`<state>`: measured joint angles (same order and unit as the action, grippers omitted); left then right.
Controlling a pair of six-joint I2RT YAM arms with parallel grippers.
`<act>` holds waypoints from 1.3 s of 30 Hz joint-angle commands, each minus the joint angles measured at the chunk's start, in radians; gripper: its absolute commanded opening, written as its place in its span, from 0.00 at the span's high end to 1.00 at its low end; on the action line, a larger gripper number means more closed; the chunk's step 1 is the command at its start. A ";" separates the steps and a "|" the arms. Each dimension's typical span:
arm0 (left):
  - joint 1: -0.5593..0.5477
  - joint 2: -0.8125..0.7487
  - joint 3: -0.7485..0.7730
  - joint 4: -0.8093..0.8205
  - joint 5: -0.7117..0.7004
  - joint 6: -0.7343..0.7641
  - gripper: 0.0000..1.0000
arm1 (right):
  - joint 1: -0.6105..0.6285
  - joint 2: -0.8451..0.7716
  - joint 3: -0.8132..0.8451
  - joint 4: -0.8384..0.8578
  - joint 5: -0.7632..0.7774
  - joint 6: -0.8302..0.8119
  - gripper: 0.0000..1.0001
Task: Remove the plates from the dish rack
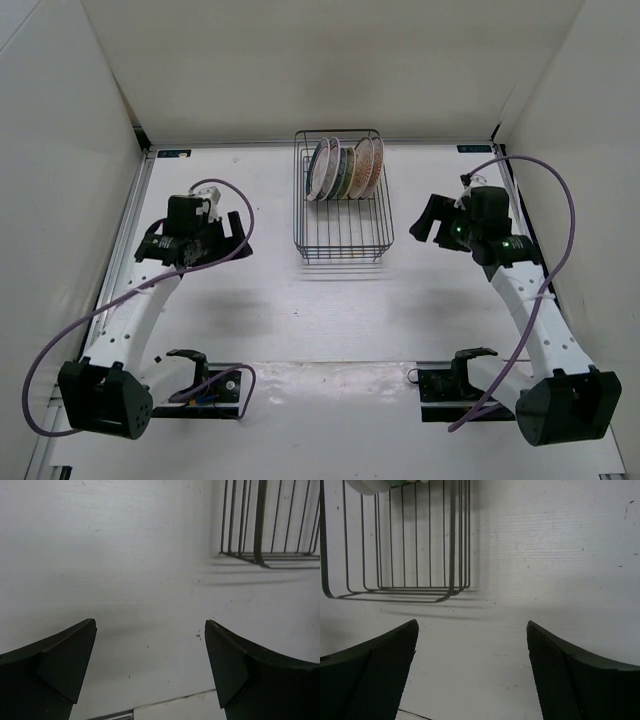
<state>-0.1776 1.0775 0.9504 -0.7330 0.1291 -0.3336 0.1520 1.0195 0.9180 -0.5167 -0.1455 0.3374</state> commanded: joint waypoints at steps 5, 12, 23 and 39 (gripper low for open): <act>0.030 -0.059 0.063 -0.161 0.256 0.125 0.00 | -0.003 0.146 0.183 0.108 0.020 0.051 0.10; 0.015 -0.244 -0.132 -0.068 0.155 0.229 0.00 | -0.002 0.336 0.373 0.103 -0.031 0.018 0.10; 0.013 -0.253 -0.141 -0.097 0.072 0.174 0.00 | 0.038 0.401 0.387 0.345 0.141 -0.011 0.33; 0.013 -0.205 -0.134 -0.103 0.124 0.191 0.00 | 0.156 0.620 0.623 0.238 0.355 -0.121 0.25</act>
<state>-0.1619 0.8829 0.7872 -0.8318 0.2512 -0.1493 0.2943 1.5959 1.4506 -0.2813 0.1196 0.2569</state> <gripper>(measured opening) 0.998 0.762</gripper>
